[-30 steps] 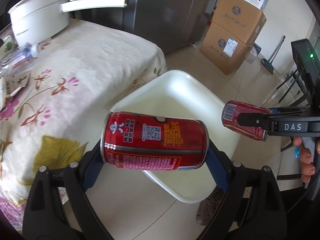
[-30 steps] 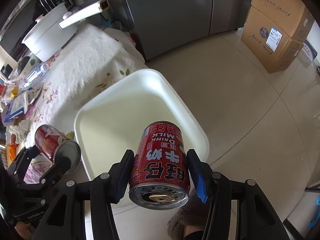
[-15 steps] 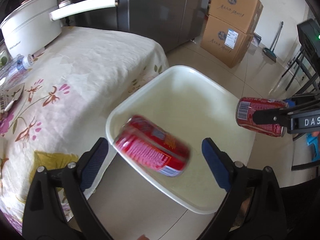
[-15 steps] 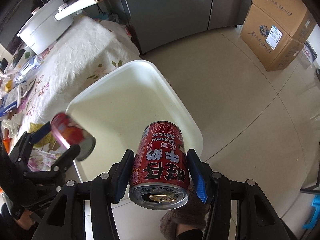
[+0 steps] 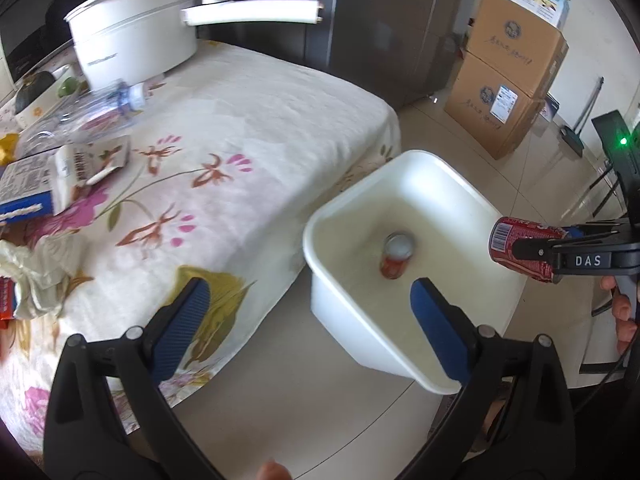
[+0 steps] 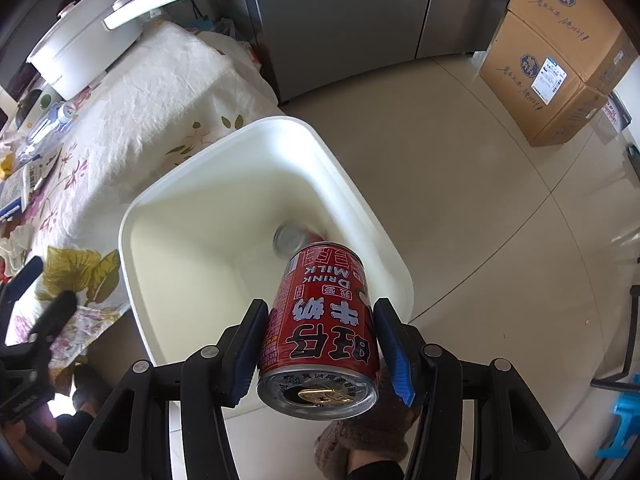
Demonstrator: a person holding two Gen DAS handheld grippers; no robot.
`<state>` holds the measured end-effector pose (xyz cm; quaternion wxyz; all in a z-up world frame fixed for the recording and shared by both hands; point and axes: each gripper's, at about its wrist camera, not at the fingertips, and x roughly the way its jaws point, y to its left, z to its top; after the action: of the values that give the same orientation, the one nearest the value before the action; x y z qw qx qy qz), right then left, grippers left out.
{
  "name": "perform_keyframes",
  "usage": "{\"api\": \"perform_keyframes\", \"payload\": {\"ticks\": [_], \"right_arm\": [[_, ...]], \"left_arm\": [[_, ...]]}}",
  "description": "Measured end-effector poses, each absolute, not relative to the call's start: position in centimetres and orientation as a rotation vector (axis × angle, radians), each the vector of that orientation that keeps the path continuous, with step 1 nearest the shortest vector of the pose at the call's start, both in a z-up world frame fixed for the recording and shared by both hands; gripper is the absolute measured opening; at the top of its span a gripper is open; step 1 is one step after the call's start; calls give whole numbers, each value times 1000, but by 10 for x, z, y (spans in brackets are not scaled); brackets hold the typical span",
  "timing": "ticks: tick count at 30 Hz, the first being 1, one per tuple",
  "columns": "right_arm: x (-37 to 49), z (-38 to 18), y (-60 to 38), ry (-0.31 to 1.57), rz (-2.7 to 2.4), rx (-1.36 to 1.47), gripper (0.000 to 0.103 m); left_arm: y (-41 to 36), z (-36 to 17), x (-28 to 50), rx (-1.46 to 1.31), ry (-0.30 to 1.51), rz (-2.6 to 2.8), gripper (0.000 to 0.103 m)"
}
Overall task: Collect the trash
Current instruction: 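Open the left gripper to drop its can while the right gripper releases its can, then grasp the orange peel with the left gripper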
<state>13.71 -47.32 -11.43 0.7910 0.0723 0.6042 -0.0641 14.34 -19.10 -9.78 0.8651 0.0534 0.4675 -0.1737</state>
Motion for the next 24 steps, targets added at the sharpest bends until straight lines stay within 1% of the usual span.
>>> {"api": "perform_keyframes", "payload": {"ticks": [8,9,10,12,24], "right_arm": [[143,-113,-468,1290,-148,153,57],[144,-111,-466,1284,-145,152,61],[145,-109,-466,1274,-144,152,70],[145,-104,-463,1250,-148,151,79],[156,-76,-420,1190,-79,147,83]], "left_arm": [[-153,-82,136,94,972,-313,100],[-149,-80,135,93,969,-308,101],[-145,-78,134,92,967,-301,101],[-133,-74,132,86,960,-289,101],[-71,-57,125,27,931,-205,102]]}}
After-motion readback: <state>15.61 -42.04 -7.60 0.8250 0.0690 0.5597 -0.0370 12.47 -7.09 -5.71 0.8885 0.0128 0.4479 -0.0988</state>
